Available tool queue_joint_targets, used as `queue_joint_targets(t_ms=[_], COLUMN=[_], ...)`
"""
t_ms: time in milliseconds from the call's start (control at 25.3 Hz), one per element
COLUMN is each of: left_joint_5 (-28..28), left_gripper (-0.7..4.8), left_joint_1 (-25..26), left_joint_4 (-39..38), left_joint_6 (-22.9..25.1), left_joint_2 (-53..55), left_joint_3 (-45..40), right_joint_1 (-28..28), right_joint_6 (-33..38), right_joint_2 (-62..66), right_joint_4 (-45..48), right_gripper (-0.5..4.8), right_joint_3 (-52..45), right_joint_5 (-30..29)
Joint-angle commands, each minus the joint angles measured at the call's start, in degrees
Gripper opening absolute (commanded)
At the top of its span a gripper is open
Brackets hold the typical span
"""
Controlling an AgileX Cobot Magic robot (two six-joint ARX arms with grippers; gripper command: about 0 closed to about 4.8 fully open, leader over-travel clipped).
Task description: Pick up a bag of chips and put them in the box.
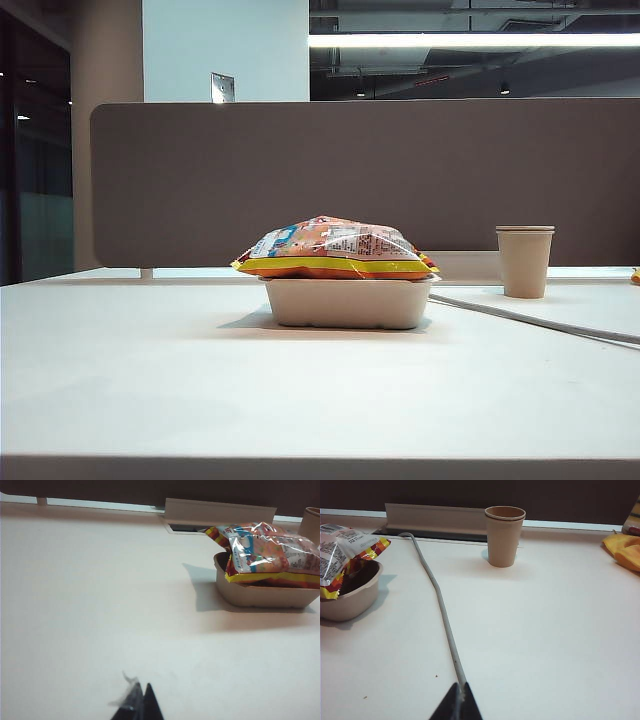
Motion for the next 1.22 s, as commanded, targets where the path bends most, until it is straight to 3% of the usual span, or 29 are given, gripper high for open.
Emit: queue_joint_targets(t_ms=[40,1225], left_joint_5=[-0.1,-0.1], left_gripper=[-0.06,-0.06], left_joint_1=[0.0,2.9], left_joint_4=[-0.7,-0.7], left_joint_6=[-0.2,-0.2], left_joint_2=[0.0,0.0], left_joint_3=[0.1,0.1], right_joint_1=[0.0,0.0], right_joint_6=[0.0,0.1], right_joint_2=[0.0,0.0], right_joint_4=[1.0,1.0], right_gripper=[0.12,0.12], right_joint_3=[-0.1,-0.1], right_joint_5=[0.0,0.0])
